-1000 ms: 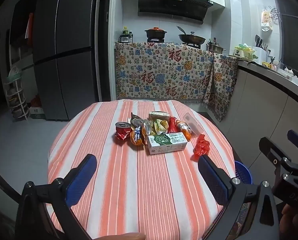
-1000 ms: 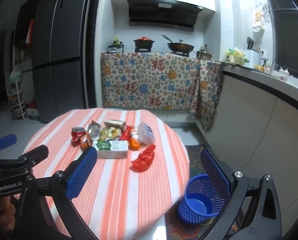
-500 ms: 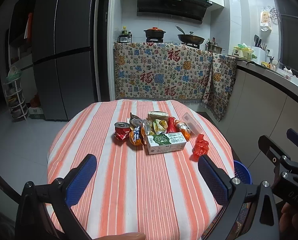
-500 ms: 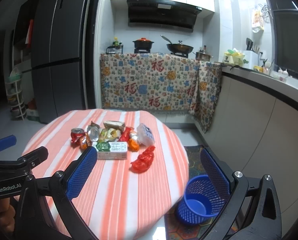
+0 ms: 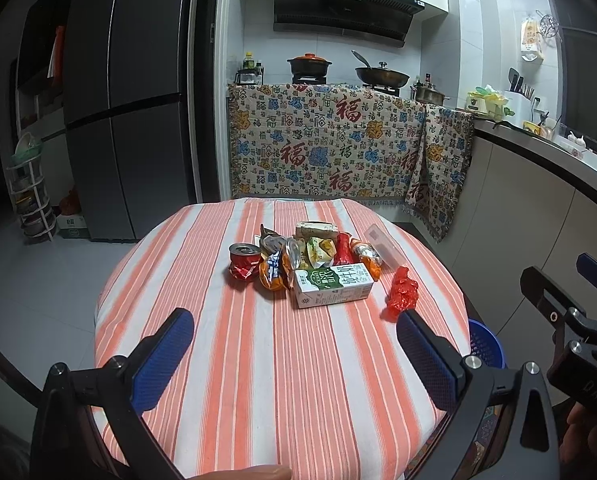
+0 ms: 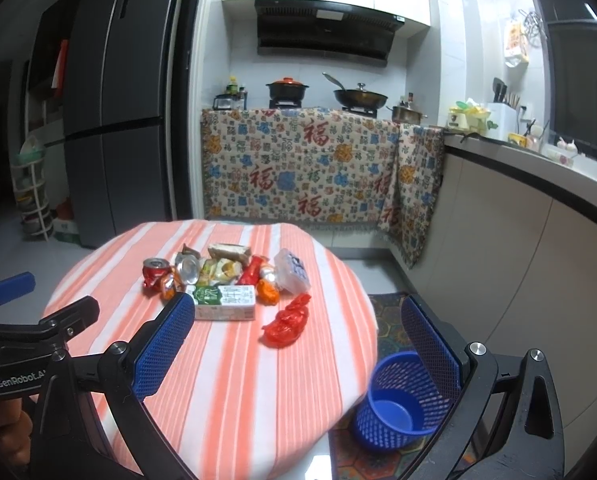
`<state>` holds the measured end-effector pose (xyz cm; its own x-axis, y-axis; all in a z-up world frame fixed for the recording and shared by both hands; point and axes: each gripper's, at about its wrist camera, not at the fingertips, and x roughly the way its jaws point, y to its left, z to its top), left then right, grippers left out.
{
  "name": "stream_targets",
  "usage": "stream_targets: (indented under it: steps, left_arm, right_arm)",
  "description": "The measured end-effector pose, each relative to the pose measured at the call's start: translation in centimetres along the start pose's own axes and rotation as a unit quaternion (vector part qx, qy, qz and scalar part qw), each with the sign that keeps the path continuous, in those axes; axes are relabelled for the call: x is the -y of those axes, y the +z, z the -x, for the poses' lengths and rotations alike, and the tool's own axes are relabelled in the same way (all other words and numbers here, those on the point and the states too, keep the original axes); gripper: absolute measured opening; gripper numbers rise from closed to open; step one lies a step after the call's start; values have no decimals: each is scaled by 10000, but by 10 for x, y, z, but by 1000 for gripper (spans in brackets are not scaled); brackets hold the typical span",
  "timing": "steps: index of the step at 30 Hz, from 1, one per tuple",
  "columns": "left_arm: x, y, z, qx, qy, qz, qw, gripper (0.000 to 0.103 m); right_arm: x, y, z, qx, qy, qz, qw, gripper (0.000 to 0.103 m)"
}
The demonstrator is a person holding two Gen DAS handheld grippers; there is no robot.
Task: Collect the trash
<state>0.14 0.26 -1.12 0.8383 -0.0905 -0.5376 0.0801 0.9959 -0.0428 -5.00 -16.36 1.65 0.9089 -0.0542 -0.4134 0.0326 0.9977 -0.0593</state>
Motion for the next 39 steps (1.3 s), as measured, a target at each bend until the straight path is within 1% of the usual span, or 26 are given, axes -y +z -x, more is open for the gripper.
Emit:
stream_targets:
  steps: [6,17,18,39]
  left_arm:
    - [0,0,-1,-20,-9,-19,10000,103]
    - [-4,-12,-2,-25,-15,-37,10000,103]
    - [1,0,0,-33,-1,-32,10000,103]
    - [2,2,-1,-72,-8,-61,10000,103]
  right_arm:
    - [1,0,-1,-7,2,-5,10000,103]
    - [3,-1,-2,-14,-16,1,10000,103]
    - [3,-1,-2,-17,-13,3,10000,103]
    - [4,-2,-4,-12,-18,27,10000,103]
